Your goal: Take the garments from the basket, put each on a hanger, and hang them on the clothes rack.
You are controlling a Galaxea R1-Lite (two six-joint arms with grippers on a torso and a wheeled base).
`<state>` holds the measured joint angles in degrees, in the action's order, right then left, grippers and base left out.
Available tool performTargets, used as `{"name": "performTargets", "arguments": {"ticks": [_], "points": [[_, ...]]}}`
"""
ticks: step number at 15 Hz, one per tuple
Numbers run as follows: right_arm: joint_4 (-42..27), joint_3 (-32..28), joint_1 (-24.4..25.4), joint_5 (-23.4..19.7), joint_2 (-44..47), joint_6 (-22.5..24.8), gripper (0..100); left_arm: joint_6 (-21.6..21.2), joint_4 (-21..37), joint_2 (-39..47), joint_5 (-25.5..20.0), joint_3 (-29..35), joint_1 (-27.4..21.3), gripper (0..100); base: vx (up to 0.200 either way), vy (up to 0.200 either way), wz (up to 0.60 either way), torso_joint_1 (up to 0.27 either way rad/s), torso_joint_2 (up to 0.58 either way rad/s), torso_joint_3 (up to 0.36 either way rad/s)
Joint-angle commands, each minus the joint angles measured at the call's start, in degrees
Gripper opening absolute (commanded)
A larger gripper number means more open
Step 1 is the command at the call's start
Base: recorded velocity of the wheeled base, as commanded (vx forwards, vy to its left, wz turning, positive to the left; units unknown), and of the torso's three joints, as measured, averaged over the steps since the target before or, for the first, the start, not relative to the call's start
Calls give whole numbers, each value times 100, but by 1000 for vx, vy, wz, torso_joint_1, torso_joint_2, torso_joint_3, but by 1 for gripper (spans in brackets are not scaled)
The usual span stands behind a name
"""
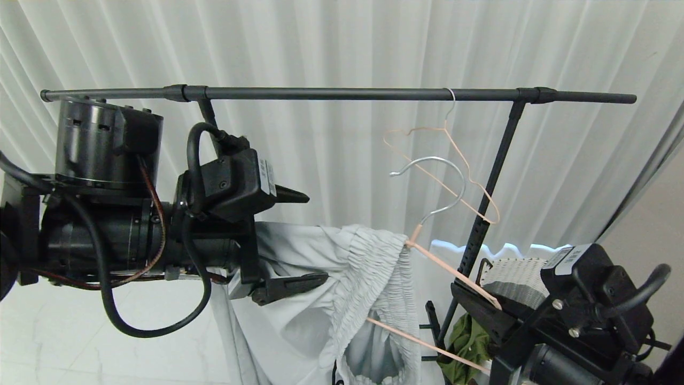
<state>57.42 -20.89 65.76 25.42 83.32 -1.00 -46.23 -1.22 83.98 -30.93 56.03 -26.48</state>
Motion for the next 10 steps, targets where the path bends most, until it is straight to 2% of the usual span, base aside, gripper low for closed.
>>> {"name": "performTargets", "arguments": {"ticks": [1,10], "points": [[15,-2,7,-2,35,30,0,0,-1,119,-1,-4,-33,0,0,0,0,0,0,0],[77,-2,-10,-2,9,74,0,-18,-1,127,17,-13,-94,0,0,0,0,0,0,0]]}}
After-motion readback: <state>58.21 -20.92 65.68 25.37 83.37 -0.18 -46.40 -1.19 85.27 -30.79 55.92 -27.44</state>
